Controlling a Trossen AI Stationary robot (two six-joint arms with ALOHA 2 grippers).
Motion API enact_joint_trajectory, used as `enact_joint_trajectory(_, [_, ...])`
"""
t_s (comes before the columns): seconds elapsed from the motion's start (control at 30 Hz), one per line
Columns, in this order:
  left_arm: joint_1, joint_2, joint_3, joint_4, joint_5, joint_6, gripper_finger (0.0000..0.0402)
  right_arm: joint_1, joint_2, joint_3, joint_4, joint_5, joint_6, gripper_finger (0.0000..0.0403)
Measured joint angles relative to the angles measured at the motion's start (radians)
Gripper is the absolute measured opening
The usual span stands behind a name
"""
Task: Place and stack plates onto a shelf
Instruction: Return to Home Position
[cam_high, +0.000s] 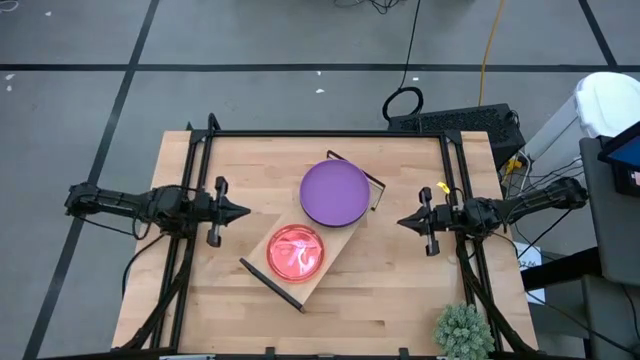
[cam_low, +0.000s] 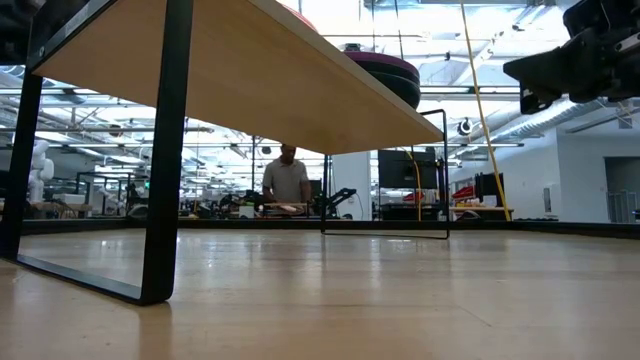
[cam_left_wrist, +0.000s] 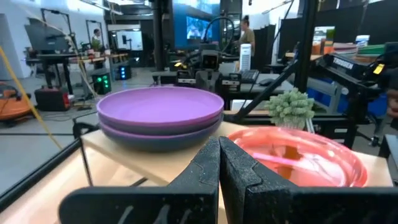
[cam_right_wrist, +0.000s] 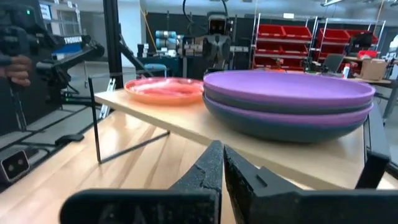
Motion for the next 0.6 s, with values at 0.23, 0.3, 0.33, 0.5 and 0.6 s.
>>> enact_joint_trajectory(0.23, [0.0,-0.132,0.0,-0.137,-0.008,-0.004,0.0001,0.0,-0.044,-0.001,-0.043,0.001,-0.009,0.0])
enact_joint_trajectory(0.3, [0.0,-0.157,0.0,-0.152,-0.008,0.012,0.0001,0.0,-0.046,-0.001,-0.043,0.001,-0.012,0.0])
enact_joint_trajectory(0.33, [0.0,-0.165,0.0,-0.156,-0.008,0.021,0.0001,0.0,-0.046,-0.001,-0.043,0.002,-0.016,0.0])
enact_joint_trajectory(0.5, [0.0,-0.194,-0.07,-0.099,-0.008,0.029,0.0001,0.0,-0.046,-0.001,-0.044,0.003,-0.027,0.0])
enact_joint_trajectory(0.6, [0.0,-0.204,-0.151,-0.001,-0.009,0.0,0.0001,0.0,-0.046,-0.001,-0.044,0.003,-0.027,0.0])
